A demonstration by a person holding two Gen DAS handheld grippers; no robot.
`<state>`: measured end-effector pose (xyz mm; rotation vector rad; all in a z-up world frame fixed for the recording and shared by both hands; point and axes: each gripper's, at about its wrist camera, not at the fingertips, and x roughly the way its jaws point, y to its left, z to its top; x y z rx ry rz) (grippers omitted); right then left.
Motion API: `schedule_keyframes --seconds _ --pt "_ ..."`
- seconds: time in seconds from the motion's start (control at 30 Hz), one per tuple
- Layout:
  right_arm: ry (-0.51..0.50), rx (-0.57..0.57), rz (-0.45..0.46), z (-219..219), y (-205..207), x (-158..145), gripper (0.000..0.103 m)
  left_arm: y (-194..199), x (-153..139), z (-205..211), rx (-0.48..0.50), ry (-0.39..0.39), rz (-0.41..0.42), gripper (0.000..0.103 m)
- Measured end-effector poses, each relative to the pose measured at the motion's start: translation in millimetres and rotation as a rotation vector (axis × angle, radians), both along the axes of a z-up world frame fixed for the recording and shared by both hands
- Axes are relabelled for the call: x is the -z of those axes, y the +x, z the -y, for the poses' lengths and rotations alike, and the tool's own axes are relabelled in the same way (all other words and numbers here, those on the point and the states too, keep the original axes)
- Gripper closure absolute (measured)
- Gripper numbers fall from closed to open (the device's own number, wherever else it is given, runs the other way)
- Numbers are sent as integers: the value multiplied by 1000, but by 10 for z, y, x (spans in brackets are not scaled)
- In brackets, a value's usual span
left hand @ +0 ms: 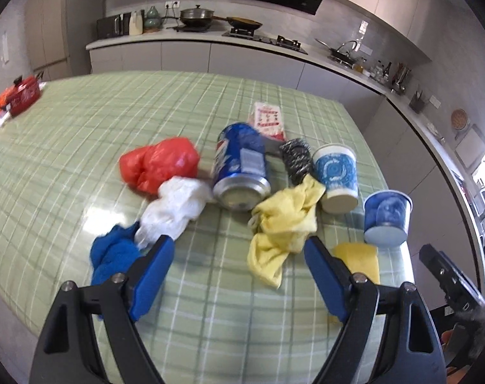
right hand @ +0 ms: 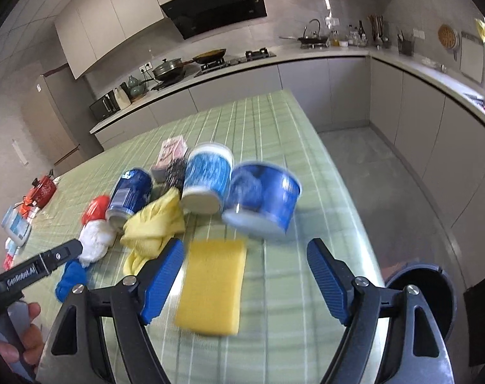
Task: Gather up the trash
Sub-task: 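Move both tools back over the table toward the remaining items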
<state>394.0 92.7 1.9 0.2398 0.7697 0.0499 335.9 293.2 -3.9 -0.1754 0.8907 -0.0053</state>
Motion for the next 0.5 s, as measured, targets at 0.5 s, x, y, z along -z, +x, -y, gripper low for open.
schedule_keyframes --seconds 0.5 --pt "-57 100 -11 122 541 -23 22 509 -25 155 31 65 15 18"
